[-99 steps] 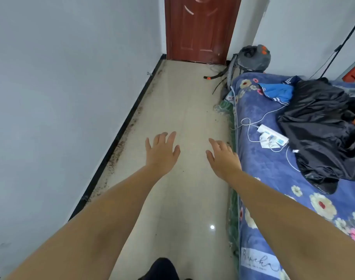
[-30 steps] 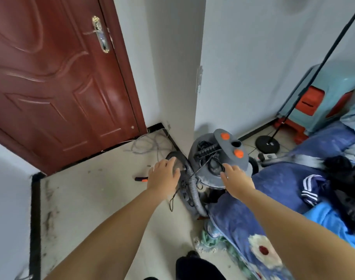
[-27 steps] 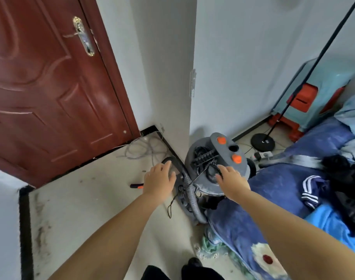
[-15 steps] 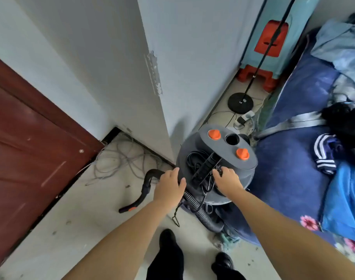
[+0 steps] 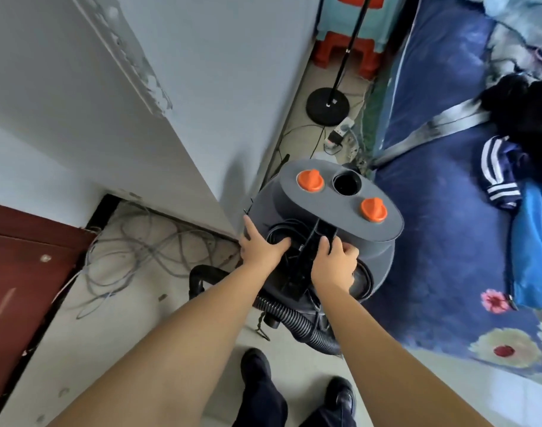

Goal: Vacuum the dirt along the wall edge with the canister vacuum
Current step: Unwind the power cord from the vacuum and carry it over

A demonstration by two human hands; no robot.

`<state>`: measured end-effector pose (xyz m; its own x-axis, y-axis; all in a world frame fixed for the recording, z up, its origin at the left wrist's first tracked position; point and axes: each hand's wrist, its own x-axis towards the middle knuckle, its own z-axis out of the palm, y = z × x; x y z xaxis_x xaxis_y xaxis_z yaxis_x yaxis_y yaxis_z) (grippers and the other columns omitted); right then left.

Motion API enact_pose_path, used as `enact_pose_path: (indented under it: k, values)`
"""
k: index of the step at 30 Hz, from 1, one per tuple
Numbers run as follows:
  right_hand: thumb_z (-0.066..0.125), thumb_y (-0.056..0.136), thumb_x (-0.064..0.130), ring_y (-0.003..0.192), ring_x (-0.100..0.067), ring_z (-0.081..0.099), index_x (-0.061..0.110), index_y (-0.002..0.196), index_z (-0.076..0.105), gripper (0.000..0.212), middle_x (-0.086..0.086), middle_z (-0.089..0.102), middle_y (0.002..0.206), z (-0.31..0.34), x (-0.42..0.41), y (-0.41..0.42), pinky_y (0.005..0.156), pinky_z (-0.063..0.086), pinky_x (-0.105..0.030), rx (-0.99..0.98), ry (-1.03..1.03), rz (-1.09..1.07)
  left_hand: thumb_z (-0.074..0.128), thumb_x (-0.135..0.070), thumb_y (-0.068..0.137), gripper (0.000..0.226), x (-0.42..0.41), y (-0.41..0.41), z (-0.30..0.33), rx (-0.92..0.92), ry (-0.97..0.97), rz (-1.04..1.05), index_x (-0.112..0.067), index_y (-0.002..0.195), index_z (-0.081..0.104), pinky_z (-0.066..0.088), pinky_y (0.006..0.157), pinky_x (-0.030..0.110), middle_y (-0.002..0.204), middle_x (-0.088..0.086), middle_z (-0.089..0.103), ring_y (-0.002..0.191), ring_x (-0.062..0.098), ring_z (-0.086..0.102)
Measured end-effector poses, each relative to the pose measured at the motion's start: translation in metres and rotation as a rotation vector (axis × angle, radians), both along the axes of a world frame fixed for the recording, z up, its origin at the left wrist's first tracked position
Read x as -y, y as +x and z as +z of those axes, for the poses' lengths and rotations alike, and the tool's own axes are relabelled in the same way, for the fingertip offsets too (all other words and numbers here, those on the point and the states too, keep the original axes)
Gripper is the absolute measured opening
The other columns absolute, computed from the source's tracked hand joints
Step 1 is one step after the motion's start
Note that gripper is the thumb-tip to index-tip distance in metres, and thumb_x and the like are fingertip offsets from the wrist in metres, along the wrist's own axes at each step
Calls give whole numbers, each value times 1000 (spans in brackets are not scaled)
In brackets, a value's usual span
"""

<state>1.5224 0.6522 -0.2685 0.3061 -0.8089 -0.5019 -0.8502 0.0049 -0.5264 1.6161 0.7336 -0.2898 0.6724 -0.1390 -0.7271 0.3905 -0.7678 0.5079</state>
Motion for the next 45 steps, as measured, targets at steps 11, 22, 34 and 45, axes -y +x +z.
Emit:
enact_pose_path:
  k: [11, 22, 34, 45]
  values:
    - [34, 103, 38, 118, -25, 46, 14, 138, 47, 44, -5, 33, 137, 5, -33, -25, 108, 25, -41, 20, 55, 133, 63, -29, 91, 97, -46, -30, 2, -140, -30, 210, -34, 151, -14, 42, 103, 48, 157, 14, 18, 131, 36, 41]
    - [36, 102, 40, 101, -25, 51, 16, 122, 56, 38, 2, 30, 112, 2, -80, -74, 99, 25, -40, 23, 105, 374, 67, -32, 88, 95, -111, -94, 13, -191, -35, 465, -42, 148, -6, 44, 89, 69, 147, 9, 37, 123, 43, 44]
    - [35, 101, 41, 103, -26, 50, 18, 114, 57, 34, 1, 29, 112, 5, -115, -149, 99, 29, -44, 9, 181, 709, 66, -29, 90, 93, -172, -194, 8, -256, 43, 686, -34, 149, -5, 47, 84, 68, 149, 13, 32, 122, 44, 44]
    - [38, 101, 28, 101, -31, 49, 16, 82, 48, 25, -11, 33, 127, 10, -137, -232, 101, 39, -43, -61, 275, 941, 64, -28, 91, 86, -204, -323, 15, -281, 10, 932, -31, 150, 2, 45, 86, 70, 152, 15, 25, 127, 46, 39]
